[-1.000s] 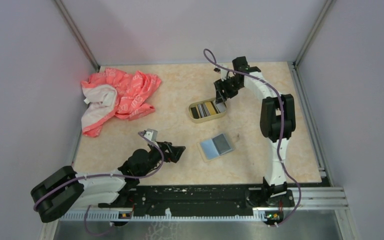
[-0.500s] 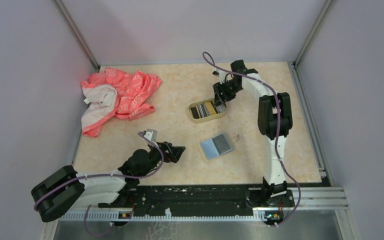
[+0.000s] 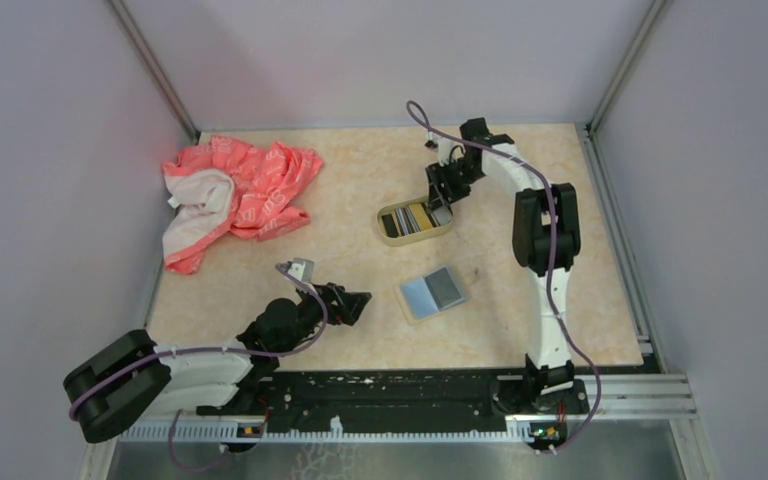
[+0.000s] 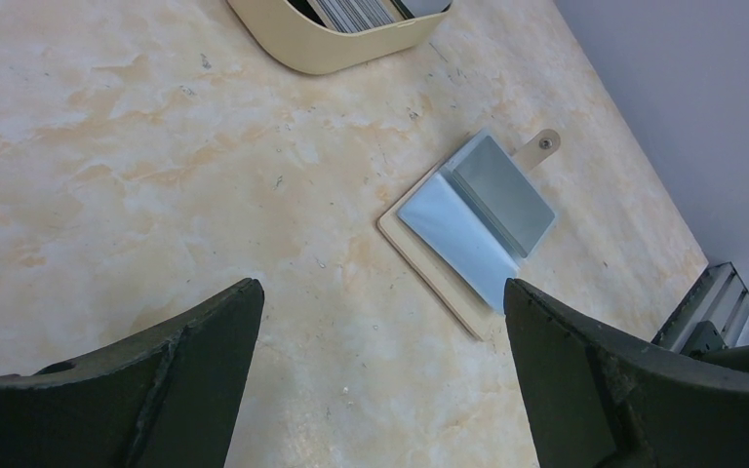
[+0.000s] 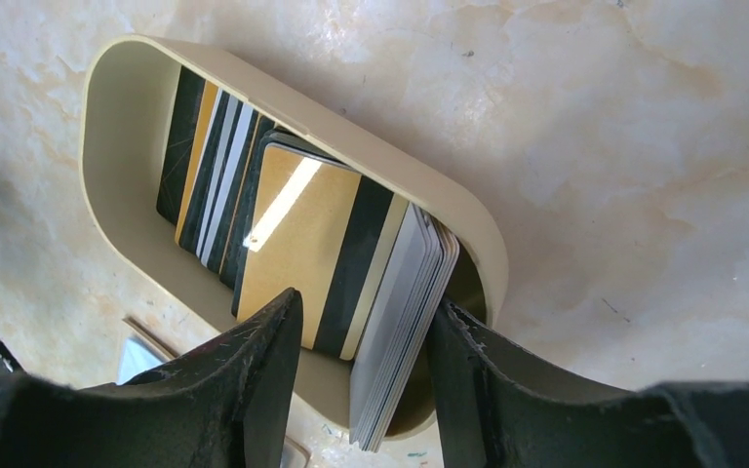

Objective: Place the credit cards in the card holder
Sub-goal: Pick up the credit card from the storage box.

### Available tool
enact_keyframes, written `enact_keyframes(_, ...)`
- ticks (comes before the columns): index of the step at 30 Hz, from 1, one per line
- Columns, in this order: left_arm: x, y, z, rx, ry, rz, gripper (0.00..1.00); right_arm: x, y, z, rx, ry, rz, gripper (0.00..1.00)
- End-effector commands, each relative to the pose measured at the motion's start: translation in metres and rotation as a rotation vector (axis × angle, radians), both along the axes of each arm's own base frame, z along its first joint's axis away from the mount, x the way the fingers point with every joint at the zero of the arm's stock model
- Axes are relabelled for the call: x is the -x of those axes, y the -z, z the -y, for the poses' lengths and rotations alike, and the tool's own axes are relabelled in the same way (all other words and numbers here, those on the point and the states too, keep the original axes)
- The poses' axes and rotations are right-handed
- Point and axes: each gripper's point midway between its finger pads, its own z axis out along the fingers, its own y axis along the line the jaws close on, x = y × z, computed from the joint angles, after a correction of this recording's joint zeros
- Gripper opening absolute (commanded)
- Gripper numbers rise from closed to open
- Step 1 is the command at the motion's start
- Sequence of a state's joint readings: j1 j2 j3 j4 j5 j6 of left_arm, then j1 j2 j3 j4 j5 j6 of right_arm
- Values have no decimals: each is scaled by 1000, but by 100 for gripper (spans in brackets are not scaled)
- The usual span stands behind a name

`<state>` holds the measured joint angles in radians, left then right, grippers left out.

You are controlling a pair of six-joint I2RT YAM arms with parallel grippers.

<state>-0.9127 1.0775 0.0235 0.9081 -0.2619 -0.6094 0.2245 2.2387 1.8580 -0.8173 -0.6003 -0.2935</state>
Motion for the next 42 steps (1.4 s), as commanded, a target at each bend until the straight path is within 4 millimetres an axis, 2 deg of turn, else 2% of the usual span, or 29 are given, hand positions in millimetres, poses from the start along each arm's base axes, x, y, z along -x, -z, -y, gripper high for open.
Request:
enact_keyframes(1, 1, -2, -2, 20, -2, 10, 98, -12, 6, 14, 59, 41, -4, 48)
enact_keyframes(8, 1, -1, -2, 18, -1, 8, 98, -14, 6, 20, 98, 59, -2, 37)
enact_keyframes(11, 1, -1, -2, 17, -1, 8, 98, -13, 7, 21, 103, 60, -7, 27)
enact_keyframes(15, 0, -2, -2, 19, -2, 11, 98, -13, 3, 20, 94, 59, -3, 9)
enact_keyframes(17, 0, -2, -2, 20, -3, 11, 98, -12, -3, 16, 59, 58, -8, 6)
enact_keyframes(20, 0, -2, -2, 19, -3, 10, 98, -8, -5, 12, 24, 51, -28, 8)
enact_keyframes(23, 0, -2, -2, 19, -4, 10, 98, -5, 2, 13, 26, 43, -51, 19)
enact_keyframes(26, 0, -2, -2, 20, -3, 10, 98, -2, 10, 12, 24, 34, -81, 25)
enact_keyframes(33, 0, -2, -2, 19, -5, 10, 98, 4, 11, 7, -6, 19, -117, 28)
enact_keyframes(42, 0, -2, -2, 20, -6, 9, 98, 0, -6, 15, -61, 46, -107, 26)
